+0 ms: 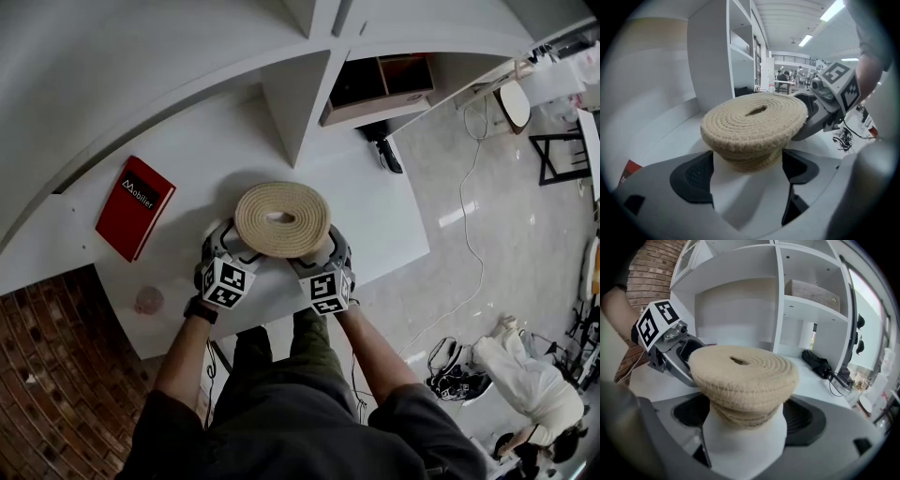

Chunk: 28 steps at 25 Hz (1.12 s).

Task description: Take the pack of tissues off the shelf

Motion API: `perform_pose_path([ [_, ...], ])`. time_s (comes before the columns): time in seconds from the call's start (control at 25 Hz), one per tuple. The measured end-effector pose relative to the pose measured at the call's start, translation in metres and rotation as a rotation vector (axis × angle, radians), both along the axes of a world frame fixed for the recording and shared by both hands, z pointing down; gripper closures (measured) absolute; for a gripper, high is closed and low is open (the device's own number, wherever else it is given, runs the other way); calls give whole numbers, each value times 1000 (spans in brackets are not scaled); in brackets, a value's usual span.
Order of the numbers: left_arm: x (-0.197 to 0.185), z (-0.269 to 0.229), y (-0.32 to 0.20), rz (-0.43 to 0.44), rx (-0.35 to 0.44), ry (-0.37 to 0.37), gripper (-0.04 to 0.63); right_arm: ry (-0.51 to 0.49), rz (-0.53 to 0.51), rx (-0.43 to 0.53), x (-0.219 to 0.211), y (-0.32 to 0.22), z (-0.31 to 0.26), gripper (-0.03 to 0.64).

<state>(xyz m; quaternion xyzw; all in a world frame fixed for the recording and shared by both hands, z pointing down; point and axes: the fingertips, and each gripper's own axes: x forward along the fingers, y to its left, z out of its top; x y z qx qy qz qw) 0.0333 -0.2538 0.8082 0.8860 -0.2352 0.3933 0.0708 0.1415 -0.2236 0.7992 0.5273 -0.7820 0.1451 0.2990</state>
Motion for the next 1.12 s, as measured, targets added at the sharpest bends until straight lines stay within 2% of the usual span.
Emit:
perform_pose_path([
  [0.4, -32, -37, 17, 3, 5, 2, 150, -1, 34, -42, 8, 34, -31, 129],
  [0.56, -39, -67, 25, -3, 11, 60, 185, -20, 57, -12, 9, 46, -60, 130],
  [0.92, -49, -141, 27, -20, 93, 177, 230, -53, 93, 95, 6, 60, -136, 164],
  [1.12, -55, -184, 34, -31, 153, 242, 286, -38, 124, 166, 9, 70, -177, 231],
])
